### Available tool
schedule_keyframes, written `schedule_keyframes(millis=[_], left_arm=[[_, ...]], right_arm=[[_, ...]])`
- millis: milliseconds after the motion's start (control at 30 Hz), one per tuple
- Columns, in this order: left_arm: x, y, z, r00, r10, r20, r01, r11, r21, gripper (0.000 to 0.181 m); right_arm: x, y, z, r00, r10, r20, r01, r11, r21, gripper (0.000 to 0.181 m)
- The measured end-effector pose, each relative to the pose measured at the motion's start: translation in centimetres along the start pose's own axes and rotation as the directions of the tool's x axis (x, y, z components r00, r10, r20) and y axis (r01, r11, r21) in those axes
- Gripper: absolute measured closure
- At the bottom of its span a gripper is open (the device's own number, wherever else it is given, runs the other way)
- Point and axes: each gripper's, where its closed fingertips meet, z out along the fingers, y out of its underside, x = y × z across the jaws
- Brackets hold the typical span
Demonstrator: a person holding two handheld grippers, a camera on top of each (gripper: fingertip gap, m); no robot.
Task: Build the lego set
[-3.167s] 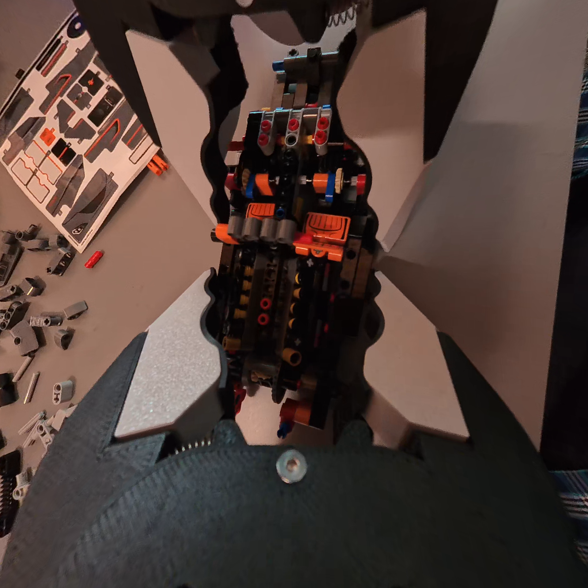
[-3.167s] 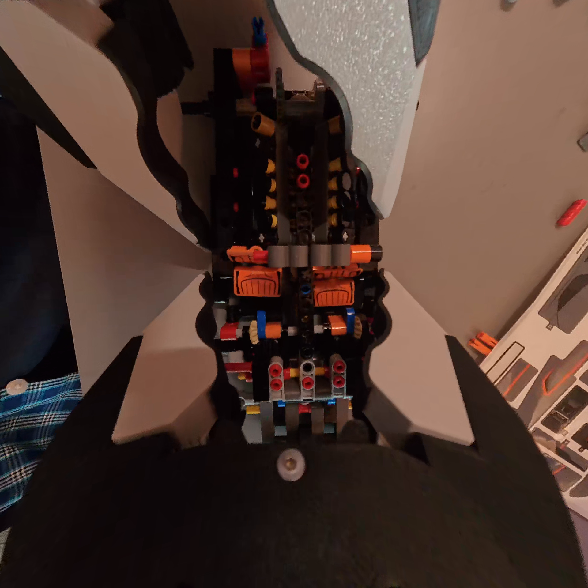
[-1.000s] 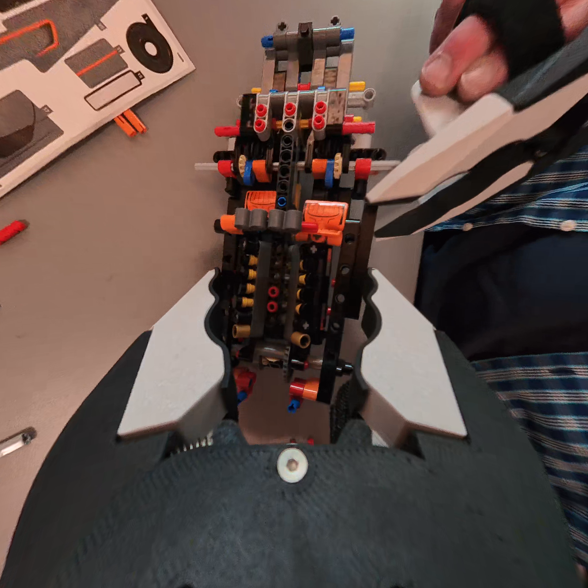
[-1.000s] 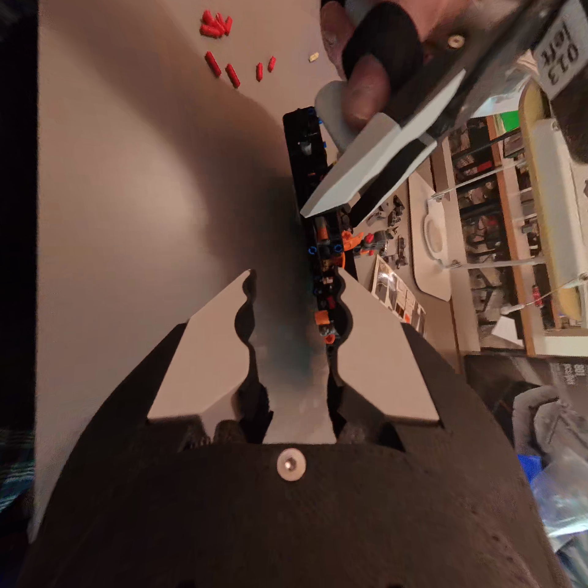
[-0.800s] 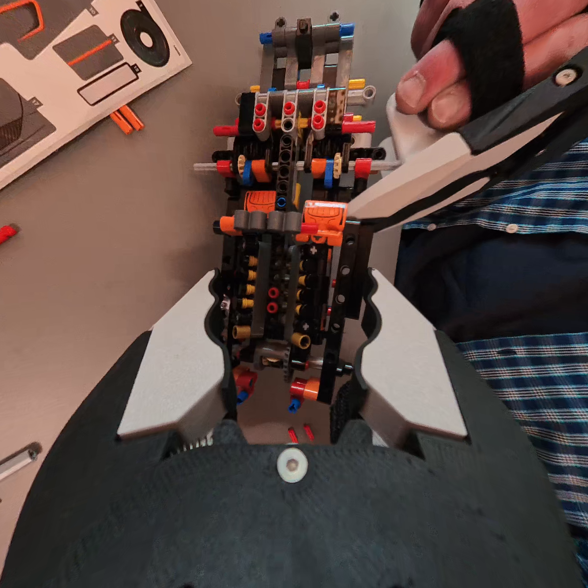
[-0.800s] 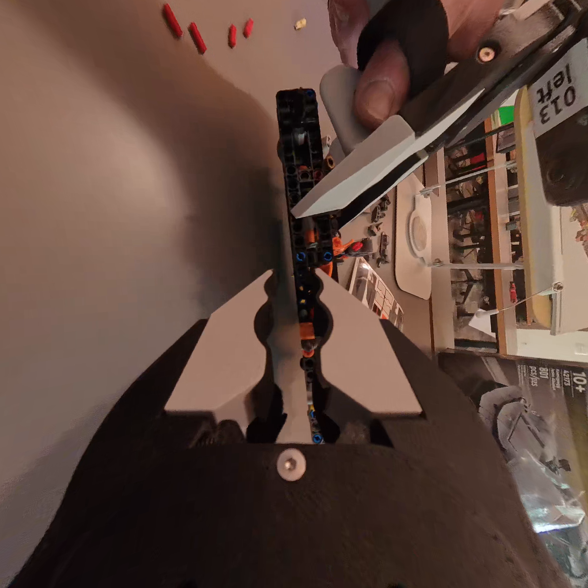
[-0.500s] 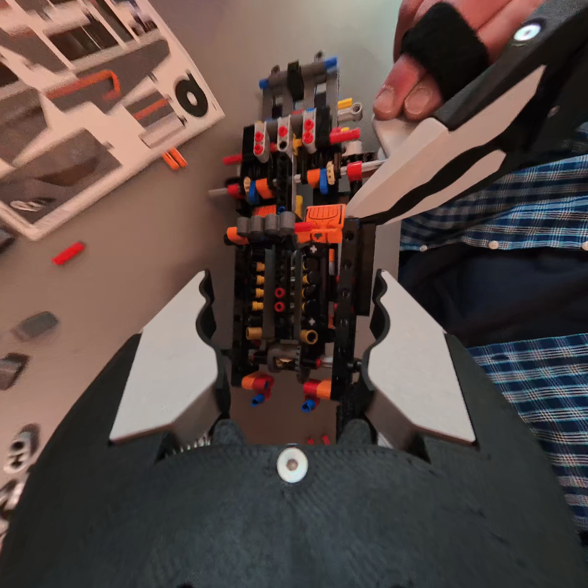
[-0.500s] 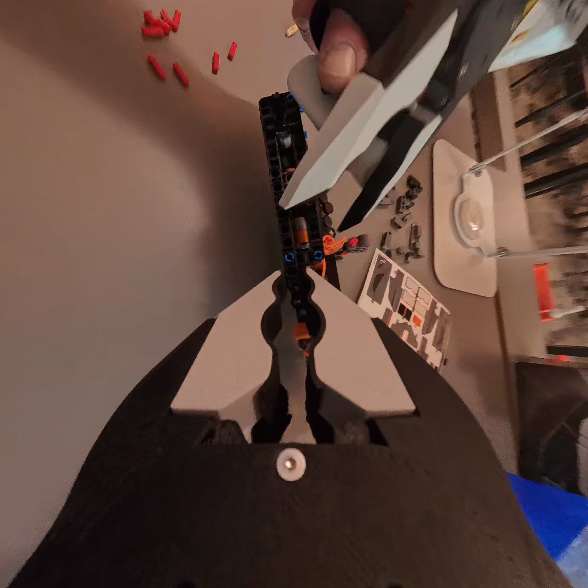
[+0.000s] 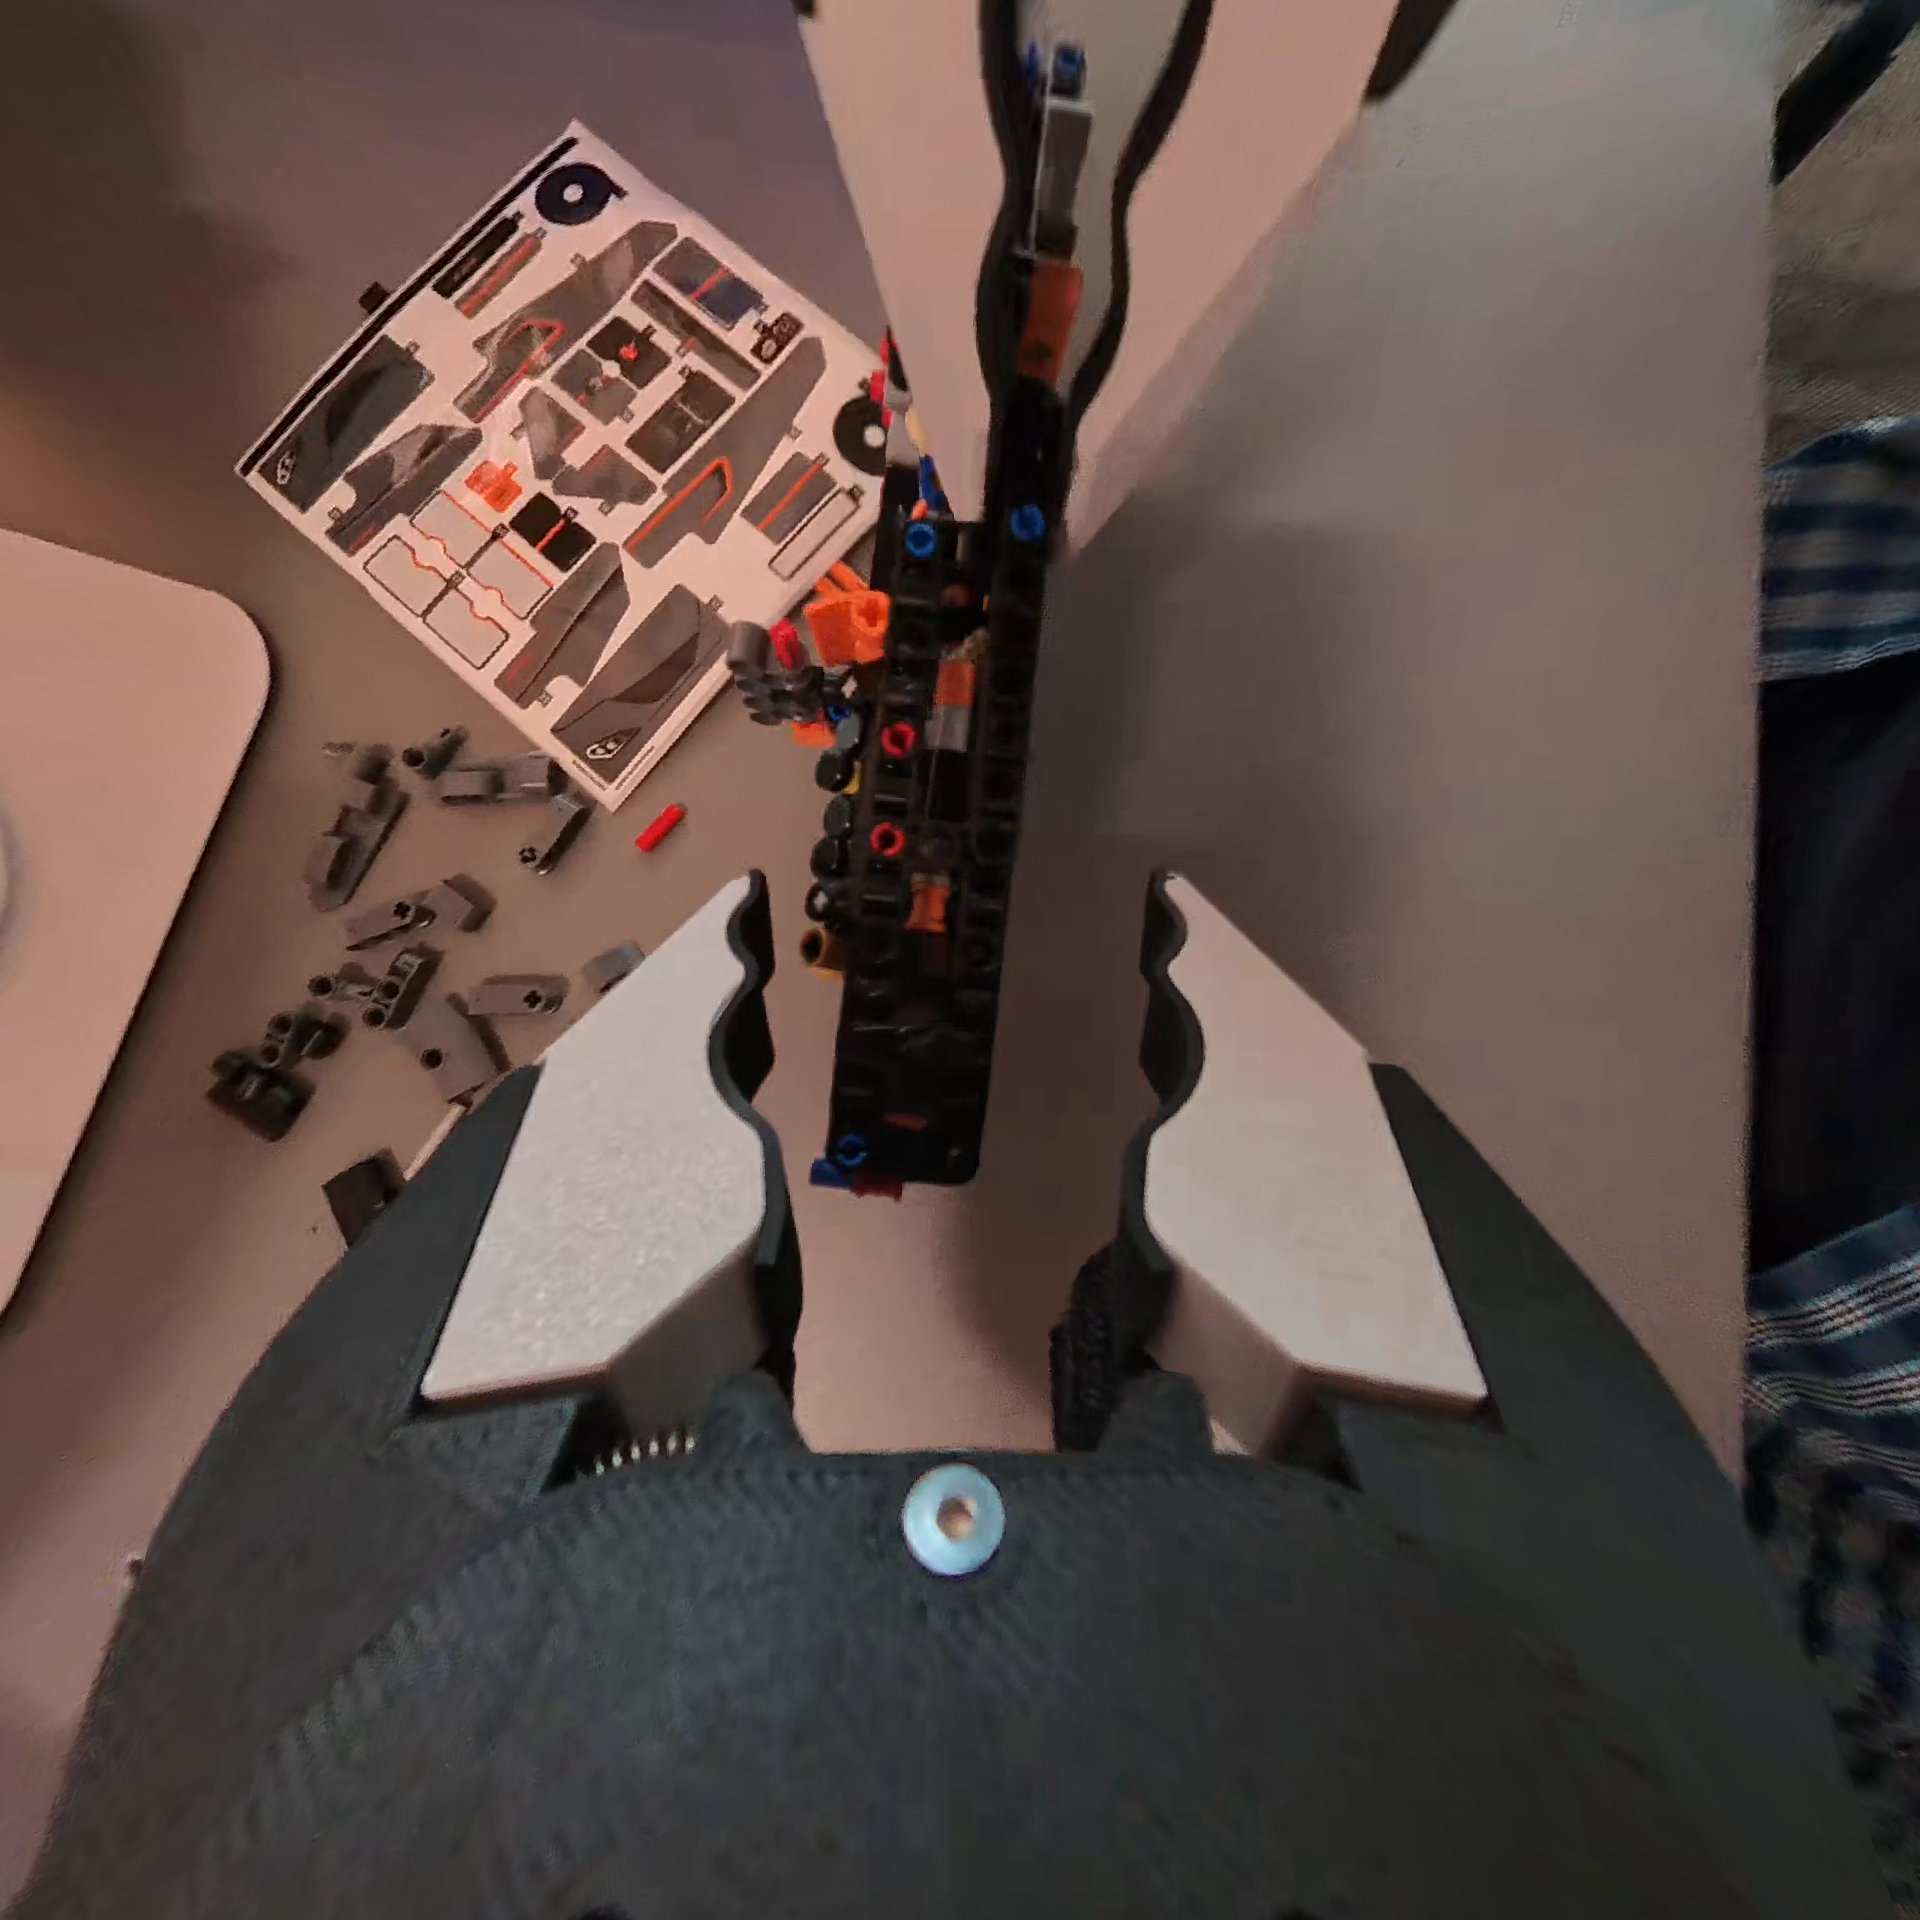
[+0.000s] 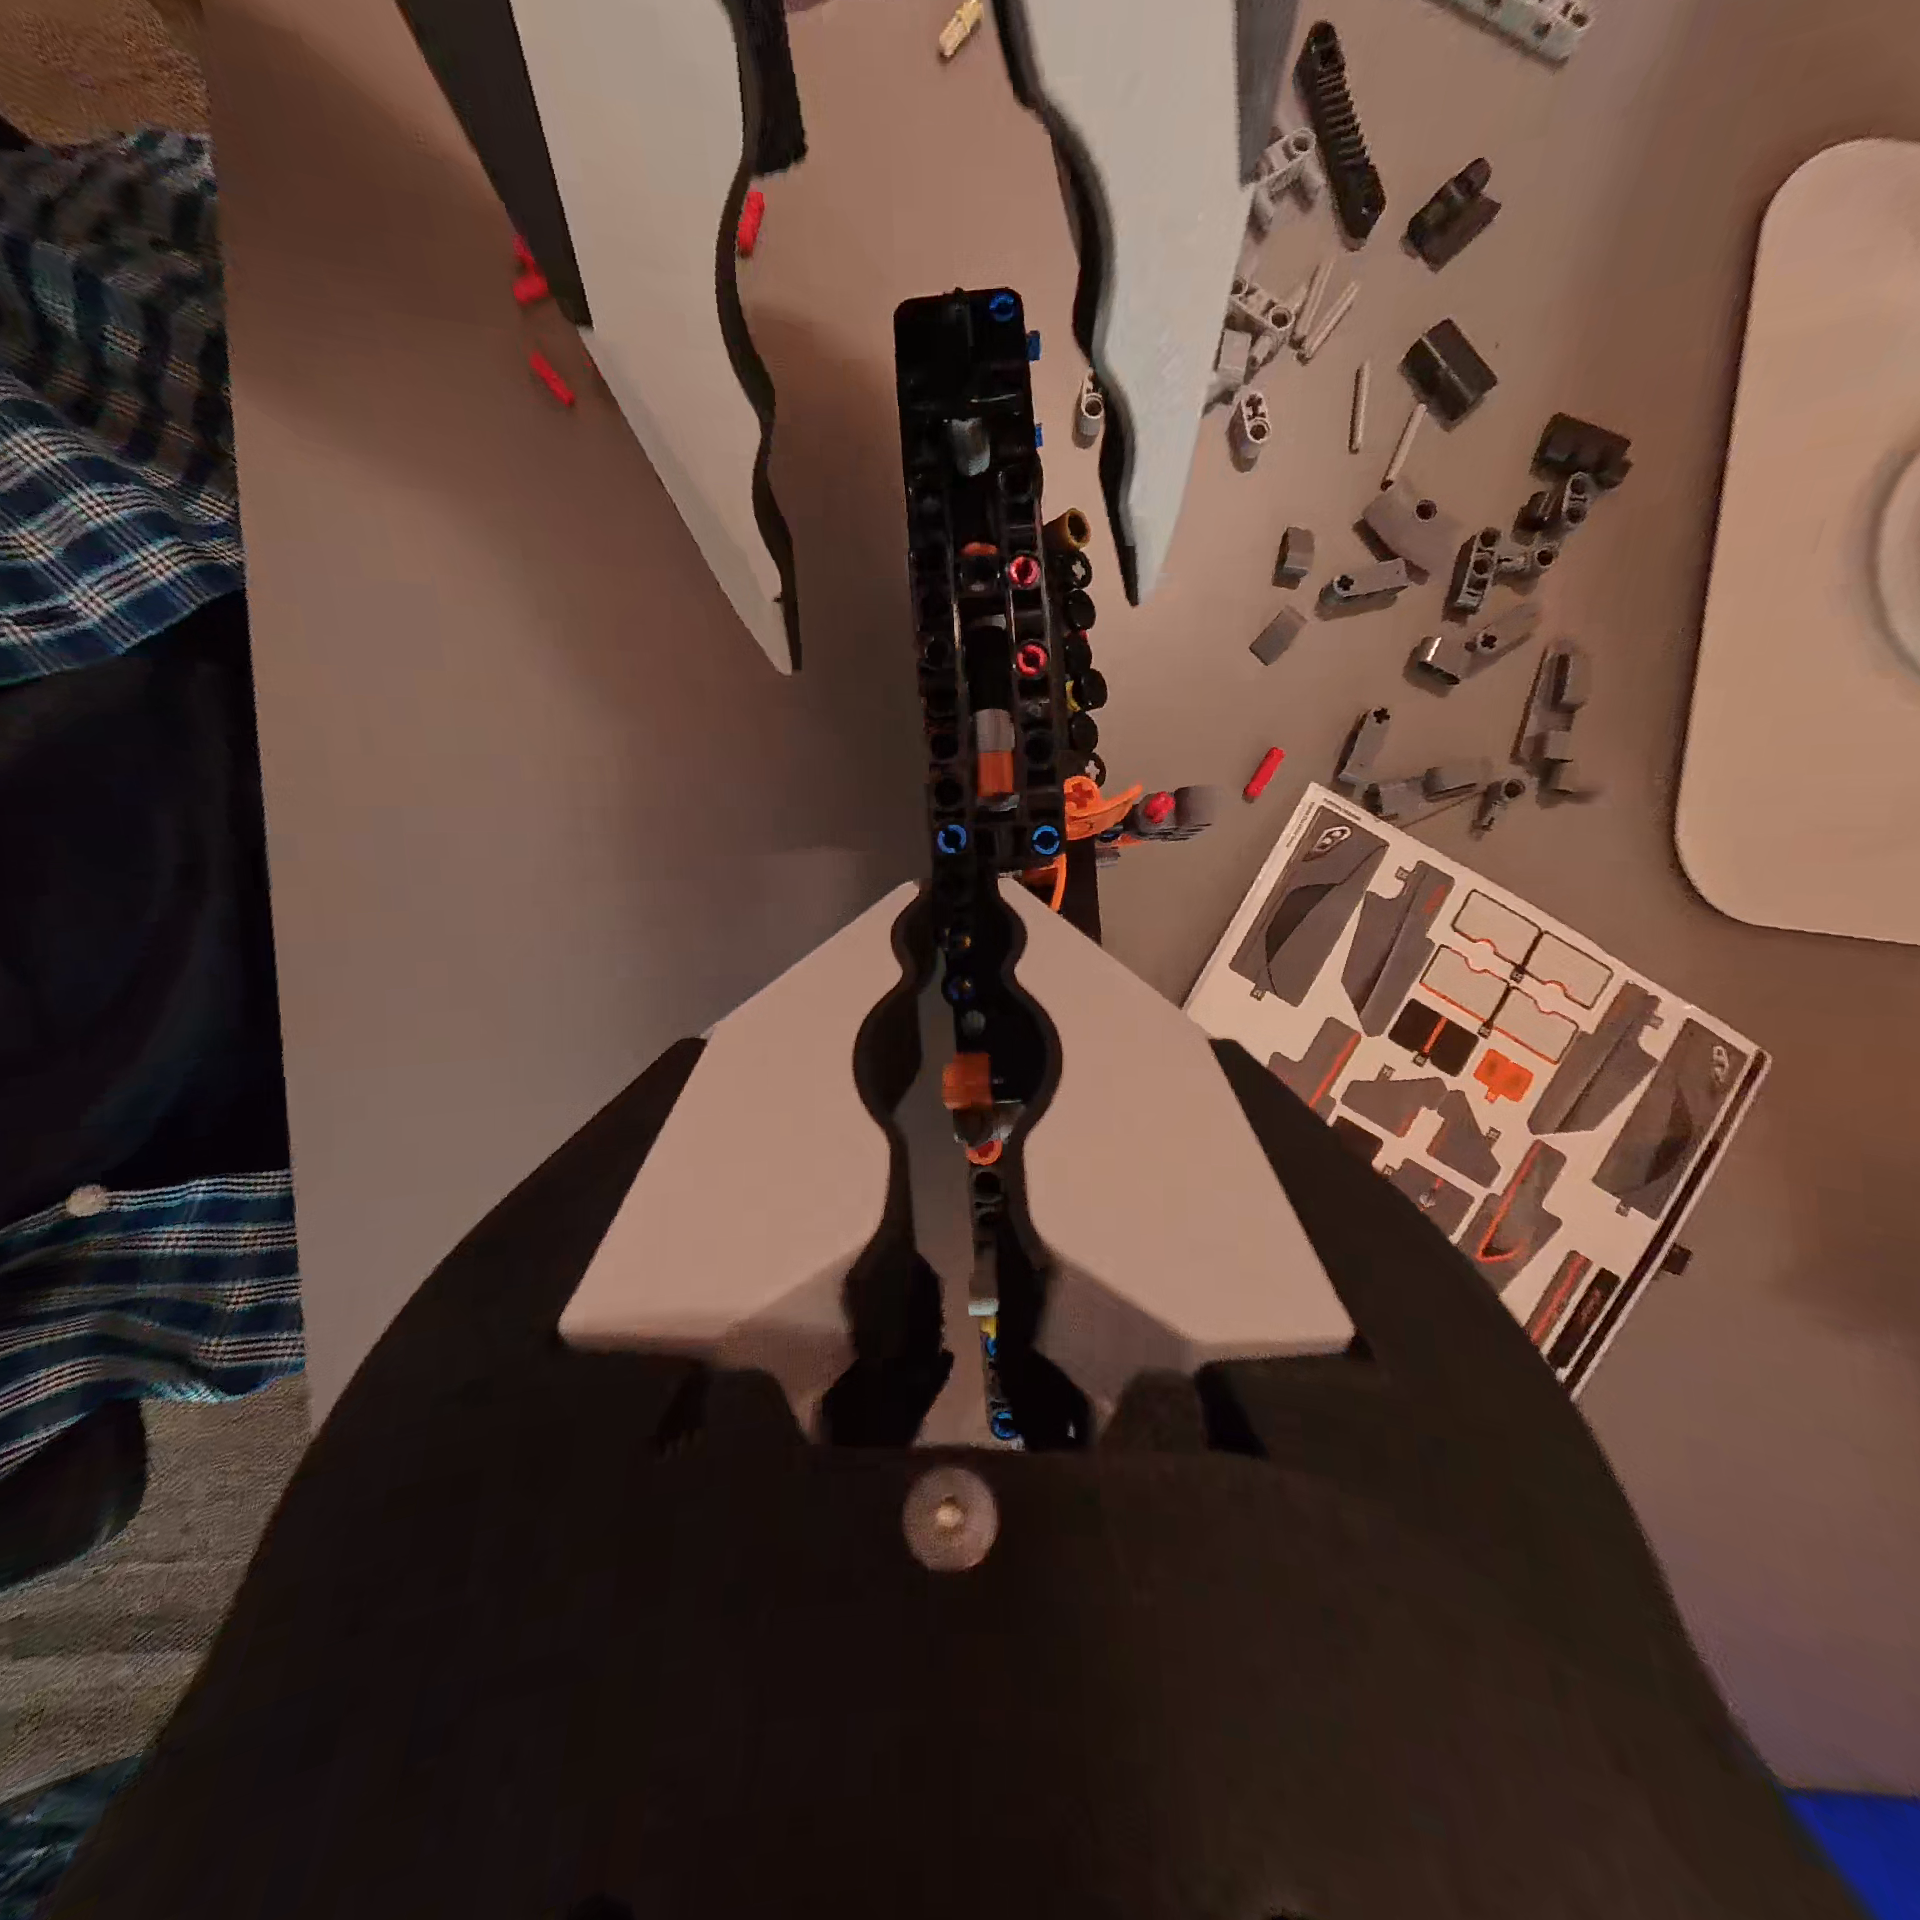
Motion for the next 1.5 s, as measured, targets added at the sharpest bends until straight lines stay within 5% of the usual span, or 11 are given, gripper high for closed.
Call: schedule_keyframes(millis=[33,233,1500], left_arm=[[-0.2,0.1,0.2,1.000,0.008,0.013,-0.008,1.000,-0.002,0.114],[-1.6,-0.1,0.5,0.999,-0.005,0.049,0.003,0.999,0.042,0.146],[-1.2,-0.3,1.4,0.998,-0.029,-0.059,0.035,0.994,0.099,0.148]], right_arm=[[0.2,-0.1,0.0,1.000,0.017,0.020,-0.017,1.000,-0.004,0.177],[0.8,-0.4,0.1,0.994,0.063,0.092,-0.062,0.998,-0.009,0.177],[1.1,-1.5,-0.1,0.996,0.052,-0.074,-0.033,0.970,0.239,0.175]])
